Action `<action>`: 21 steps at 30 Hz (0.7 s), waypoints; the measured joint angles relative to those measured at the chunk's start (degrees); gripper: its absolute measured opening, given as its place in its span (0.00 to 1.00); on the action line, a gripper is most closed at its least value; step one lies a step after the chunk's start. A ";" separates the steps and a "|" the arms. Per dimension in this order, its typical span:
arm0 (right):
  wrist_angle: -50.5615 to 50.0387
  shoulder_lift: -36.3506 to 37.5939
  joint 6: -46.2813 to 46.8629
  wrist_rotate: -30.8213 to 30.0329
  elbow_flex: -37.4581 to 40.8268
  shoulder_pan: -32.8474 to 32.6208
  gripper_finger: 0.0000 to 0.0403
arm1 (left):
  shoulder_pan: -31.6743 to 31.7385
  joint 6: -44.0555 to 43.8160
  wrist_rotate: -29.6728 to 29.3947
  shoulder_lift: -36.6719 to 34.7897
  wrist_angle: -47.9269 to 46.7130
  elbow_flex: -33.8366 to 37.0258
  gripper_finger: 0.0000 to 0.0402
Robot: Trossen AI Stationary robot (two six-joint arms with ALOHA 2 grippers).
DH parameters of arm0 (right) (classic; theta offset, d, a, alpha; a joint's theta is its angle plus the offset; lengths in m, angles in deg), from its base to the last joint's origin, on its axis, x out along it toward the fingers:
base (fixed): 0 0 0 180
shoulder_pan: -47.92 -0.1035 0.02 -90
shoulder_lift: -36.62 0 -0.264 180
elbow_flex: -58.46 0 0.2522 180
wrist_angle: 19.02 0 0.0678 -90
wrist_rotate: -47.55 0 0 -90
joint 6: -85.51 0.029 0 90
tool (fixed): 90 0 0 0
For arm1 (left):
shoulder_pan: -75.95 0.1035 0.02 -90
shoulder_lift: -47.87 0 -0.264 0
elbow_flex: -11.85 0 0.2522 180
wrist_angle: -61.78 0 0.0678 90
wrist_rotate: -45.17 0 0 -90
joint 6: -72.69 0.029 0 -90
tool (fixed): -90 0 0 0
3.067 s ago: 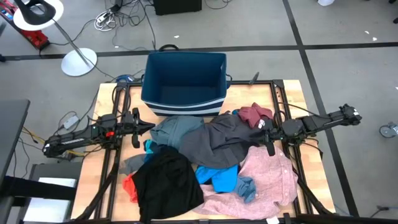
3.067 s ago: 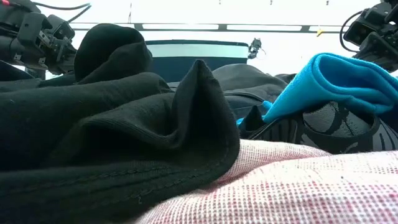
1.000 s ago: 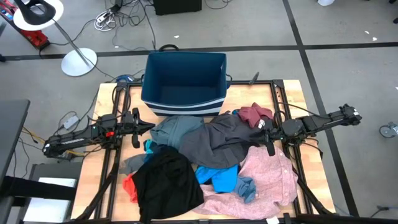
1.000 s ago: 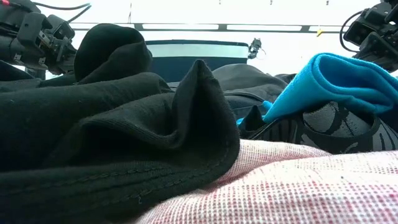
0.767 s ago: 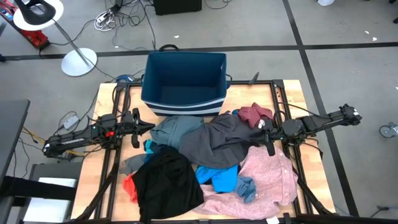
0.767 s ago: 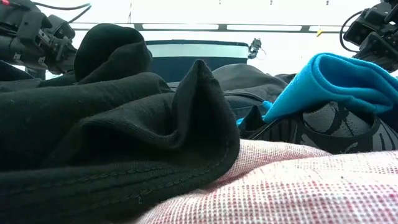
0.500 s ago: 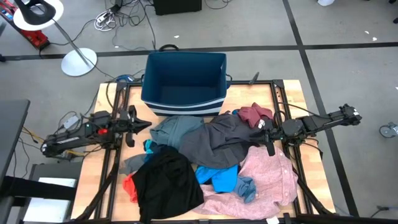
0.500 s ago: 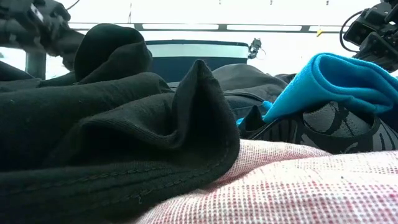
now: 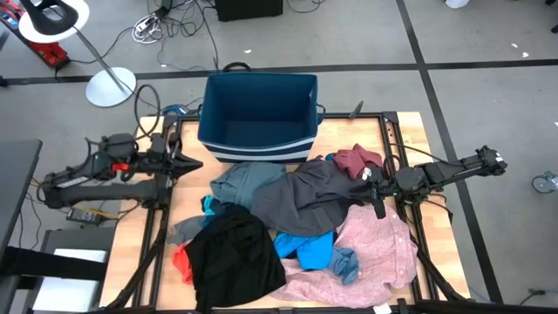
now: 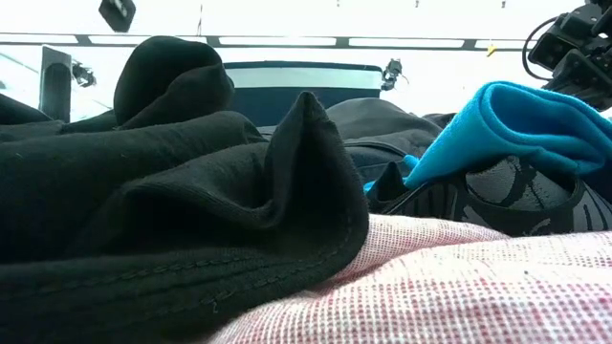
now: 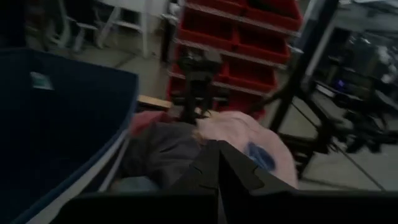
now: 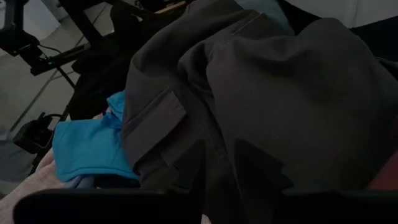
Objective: Sort clothes
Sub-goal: Put the black shirt into the blue bin
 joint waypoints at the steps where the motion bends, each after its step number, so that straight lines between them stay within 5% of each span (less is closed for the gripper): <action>1: 0.00 0.00 0.00 0.00 0.00 0.01 0.22 | -0.95 0.01 0.02 1.42 -1.21 -1.53 0.02; 21: 0.00 0.00 0.00 -0.01 0.00 0.02 0.22 | -17.12 -1.58 -3.08 24.64 -6.59 -10.73 0.02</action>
